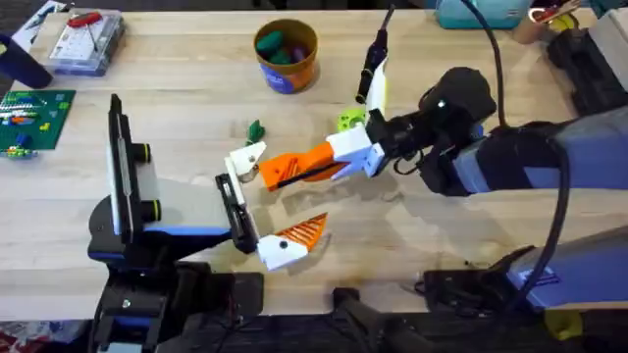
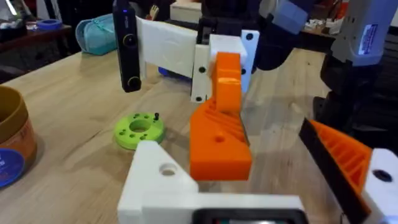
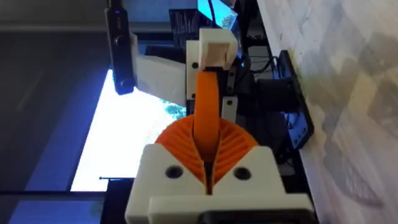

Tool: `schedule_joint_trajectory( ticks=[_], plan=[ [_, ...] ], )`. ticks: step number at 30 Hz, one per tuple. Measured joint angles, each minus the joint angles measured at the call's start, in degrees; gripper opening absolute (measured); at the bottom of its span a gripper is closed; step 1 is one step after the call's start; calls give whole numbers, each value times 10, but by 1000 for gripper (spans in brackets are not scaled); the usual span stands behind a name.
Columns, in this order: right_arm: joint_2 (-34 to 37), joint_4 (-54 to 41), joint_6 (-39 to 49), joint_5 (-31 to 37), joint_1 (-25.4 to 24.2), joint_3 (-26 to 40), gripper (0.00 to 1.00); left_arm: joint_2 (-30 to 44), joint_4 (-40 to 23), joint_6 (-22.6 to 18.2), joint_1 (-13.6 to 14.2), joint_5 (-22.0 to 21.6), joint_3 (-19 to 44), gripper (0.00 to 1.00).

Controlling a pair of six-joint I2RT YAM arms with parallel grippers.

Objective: Pick up the gripper from the table and insert it into the empty holder that is missing its gripper. Then pick up a screw, insert it into the mounting hole, and use the screwdriver to tighten it. Finally, clean up the table by picking up the vegetable and placing it into the bucket.

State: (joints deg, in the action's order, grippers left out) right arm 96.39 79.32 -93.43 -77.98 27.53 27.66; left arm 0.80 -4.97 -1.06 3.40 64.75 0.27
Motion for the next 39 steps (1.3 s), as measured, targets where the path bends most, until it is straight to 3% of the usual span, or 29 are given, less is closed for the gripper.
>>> schedule_joint_trajectory(
  ticks=[22,39],
  plan=[
    [7,-63,11,8,0,1,16,0,0,0,0,0,0,986],
    [7,-60,24,21,0,1,16,0,0,0,0,0,0,987]
  ],
)
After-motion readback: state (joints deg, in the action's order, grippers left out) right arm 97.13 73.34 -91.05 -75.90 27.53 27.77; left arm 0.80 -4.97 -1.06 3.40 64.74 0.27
